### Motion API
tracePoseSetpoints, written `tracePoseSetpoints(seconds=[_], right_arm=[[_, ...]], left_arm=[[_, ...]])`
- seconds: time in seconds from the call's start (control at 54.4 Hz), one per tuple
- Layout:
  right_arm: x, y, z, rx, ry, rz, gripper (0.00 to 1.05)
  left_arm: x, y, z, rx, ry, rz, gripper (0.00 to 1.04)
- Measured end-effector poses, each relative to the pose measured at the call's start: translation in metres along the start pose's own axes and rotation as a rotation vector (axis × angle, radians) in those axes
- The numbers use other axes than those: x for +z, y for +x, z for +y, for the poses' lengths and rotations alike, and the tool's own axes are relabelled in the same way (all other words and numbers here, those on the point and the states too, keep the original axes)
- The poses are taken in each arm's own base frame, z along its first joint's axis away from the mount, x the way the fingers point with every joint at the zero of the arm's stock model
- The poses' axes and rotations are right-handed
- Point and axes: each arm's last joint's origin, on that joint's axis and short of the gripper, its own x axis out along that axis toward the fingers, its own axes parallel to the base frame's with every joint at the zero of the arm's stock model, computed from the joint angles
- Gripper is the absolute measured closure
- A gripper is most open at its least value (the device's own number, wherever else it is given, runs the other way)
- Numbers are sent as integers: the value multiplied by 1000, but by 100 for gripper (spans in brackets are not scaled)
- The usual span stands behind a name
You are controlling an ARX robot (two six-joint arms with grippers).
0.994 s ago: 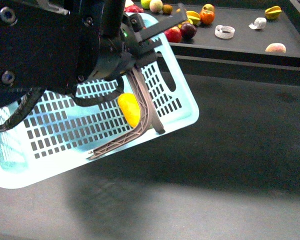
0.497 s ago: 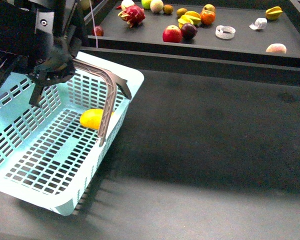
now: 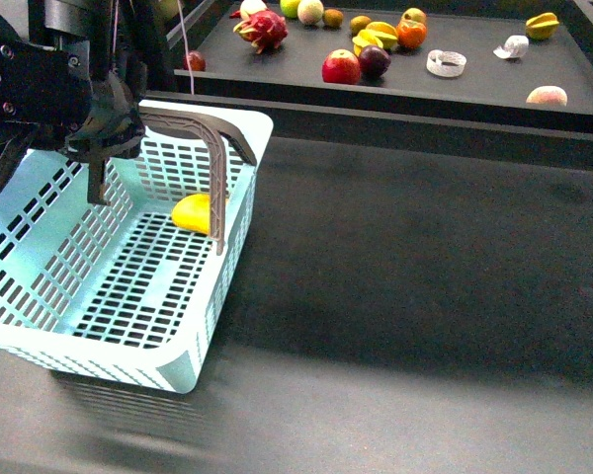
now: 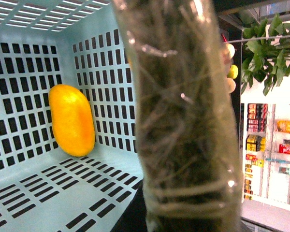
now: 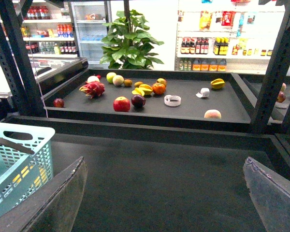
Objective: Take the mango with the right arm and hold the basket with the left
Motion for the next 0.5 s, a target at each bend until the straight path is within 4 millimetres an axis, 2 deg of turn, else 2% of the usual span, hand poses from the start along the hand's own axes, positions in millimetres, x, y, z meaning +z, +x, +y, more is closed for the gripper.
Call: tracePoseSetpoints(seconds=[0.258, 0.405, 0.423, 0.497], right_arm=[[0, 0, 0, 0, 0, 0, 8], [0, 0, 0, 0, 0, 0, 8], [0, 0, 0, 0, 0, 0, 8], [0, 0, 0, 0, 0, 0, 8]], left_arm=[[-1, -4, 1, 45, 20, -2, 45], [13, -30, -7, 90, 33, -55, 9], [16, -35, -8, 99, 38, -59, 6], [25, -53, -8, 123, 61, -77, 9]])
